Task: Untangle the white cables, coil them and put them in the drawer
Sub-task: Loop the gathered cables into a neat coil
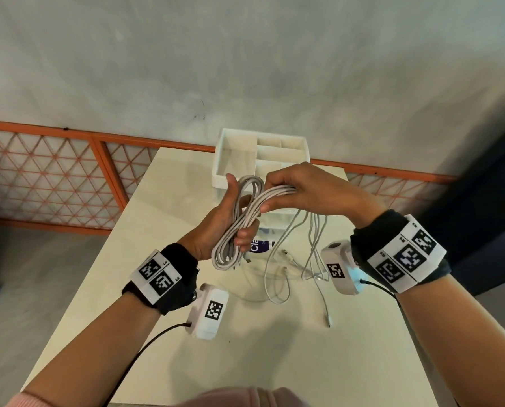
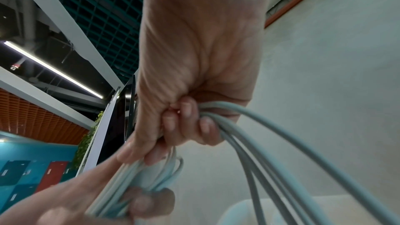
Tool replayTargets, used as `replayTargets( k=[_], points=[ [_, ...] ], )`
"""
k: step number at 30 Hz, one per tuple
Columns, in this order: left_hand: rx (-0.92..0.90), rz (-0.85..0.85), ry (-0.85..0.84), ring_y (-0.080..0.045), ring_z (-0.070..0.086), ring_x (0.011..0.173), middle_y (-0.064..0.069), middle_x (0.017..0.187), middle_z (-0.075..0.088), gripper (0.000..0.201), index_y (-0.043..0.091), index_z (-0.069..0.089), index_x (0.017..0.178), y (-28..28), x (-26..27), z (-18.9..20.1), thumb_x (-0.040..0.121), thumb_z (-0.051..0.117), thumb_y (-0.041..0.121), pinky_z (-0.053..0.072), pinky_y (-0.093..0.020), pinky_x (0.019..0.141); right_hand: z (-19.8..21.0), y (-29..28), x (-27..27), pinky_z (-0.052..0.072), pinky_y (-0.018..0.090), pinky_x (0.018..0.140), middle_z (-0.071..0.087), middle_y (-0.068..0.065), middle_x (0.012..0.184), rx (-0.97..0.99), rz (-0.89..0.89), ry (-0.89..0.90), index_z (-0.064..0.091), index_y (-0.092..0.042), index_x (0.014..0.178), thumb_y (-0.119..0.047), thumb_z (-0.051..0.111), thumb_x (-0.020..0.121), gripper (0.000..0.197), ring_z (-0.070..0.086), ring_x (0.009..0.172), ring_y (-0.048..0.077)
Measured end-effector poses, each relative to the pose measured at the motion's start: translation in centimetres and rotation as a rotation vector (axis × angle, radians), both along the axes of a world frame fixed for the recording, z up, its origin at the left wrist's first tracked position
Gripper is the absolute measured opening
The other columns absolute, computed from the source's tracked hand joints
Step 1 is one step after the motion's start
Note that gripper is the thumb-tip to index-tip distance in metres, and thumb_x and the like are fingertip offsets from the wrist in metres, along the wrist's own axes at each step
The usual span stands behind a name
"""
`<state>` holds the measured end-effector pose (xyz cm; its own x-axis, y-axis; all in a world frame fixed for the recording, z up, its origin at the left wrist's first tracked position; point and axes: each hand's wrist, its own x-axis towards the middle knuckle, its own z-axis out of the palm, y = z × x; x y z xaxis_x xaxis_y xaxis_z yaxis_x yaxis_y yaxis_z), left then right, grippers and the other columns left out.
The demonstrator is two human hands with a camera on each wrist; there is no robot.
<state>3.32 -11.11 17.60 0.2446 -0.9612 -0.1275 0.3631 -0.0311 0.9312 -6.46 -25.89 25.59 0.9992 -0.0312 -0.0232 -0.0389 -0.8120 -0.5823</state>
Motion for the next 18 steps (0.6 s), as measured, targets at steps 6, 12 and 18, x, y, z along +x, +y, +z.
replayTargets(
  k=[6, 12, 18],
  points=[
    [0.181, -0.004, -0.242, -0.014, 0.026, 0.037, -0.001, 0.041, 0.032, 0.057, 0.007, 0.05, 0.077, -0.6, -0.5, -0.4, 0.096, 0.026, 0.055, 0.033, -0.024, 0.044, 0.5, 1.0, 0.1, 0.043, 0.018, 0.065, 0.066, -0.01, 0.08, -0.105, 0.063, -0.001, 0.062, -0.015, 0.092, -0.026, 0.065, 0.087, 0.012, 0.059, 0.073, 0.003],
    [0.187, -0.145, -0.073, -0.013, 0.021, 0.032, -0.003, 0.038, 0.029, 0.094, 0.003, 0.046, 0.082, -0.9, -0.4, -0.7, 0.073, -0.006, 0.081, 0.029, -0.02, 0.038, 0.0, 0.7, 0.1, 0.036, 0.015, 0.049, 0.065, 0.005, 0.064, 0.057, -0.11, -0.138, 0.038, -0.014, 0.093, -0.031, 0.082, 0.068, 0.054, 0.048, 0.047, 0.007],
    [0.142, -0.192, -0.173, -0.01, 0.021, 0.032, 0.001, 0.039, 0.027, 0.058, 0.007, 0.049, 0.077, -0.3, -1.3, -0.8, 0.083, 0.045, 0.065, 0.027, -0.02, 0.039, -1.2, -1.0, 0.1, 0.027, 0.019, 0.046, 0.055, 0.002, 0.056, 0.23, -0.227, -0.036, 0.049, -0.007, 0.086, -0.031, 0.086, 0.062, 0.051, 0.037, 0.045, 0.007]
  ],
)
